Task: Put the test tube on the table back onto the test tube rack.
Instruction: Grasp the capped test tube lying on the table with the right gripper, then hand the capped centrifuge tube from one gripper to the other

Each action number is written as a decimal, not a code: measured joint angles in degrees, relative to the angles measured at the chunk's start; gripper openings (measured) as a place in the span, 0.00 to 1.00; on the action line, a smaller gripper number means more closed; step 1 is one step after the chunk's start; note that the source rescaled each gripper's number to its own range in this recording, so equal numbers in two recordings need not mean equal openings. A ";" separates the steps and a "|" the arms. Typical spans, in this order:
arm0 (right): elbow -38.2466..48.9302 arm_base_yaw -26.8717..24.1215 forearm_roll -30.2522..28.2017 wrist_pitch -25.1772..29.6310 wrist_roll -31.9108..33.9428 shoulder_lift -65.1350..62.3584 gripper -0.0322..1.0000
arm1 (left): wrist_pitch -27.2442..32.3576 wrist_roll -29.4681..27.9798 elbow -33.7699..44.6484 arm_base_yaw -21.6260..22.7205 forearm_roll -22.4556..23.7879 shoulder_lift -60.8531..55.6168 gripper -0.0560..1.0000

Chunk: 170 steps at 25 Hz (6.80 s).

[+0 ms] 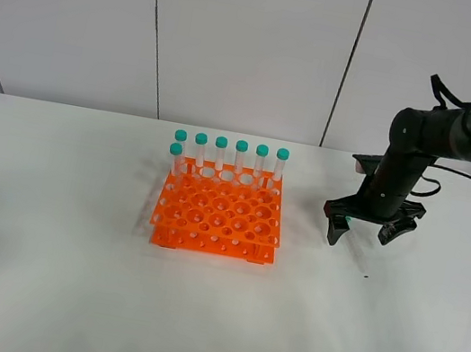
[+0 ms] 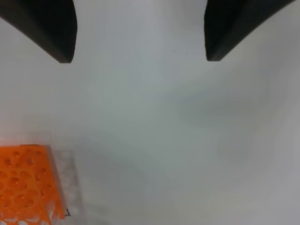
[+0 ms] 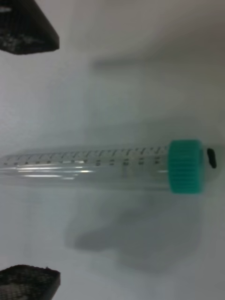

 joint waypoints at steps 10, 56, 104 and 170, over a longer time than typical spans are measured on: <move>0.00 0.00 0.00 0.05 0.00 1.40 1.00 | 0.00 0.00 0.00 0.00 0.00 0.00 0.81; 36.08 1.53 0.58 -5.81 -5.24 -51.86 0.06 | 0.00 0.00 0.00 0.00 0.00 0.00 0.81; 26.01 20.85 51.05 -11.78 -62.73 -29.06 0.06 | -1.18 -0.75 -13.32 0.00 0.00 11.86 0.81; 25.94 20.85 51.22 -13.03 -62.80 -29.02 0.06 | -31.23 72.34 -13.56 -22.78 -98.97 86.71 0.81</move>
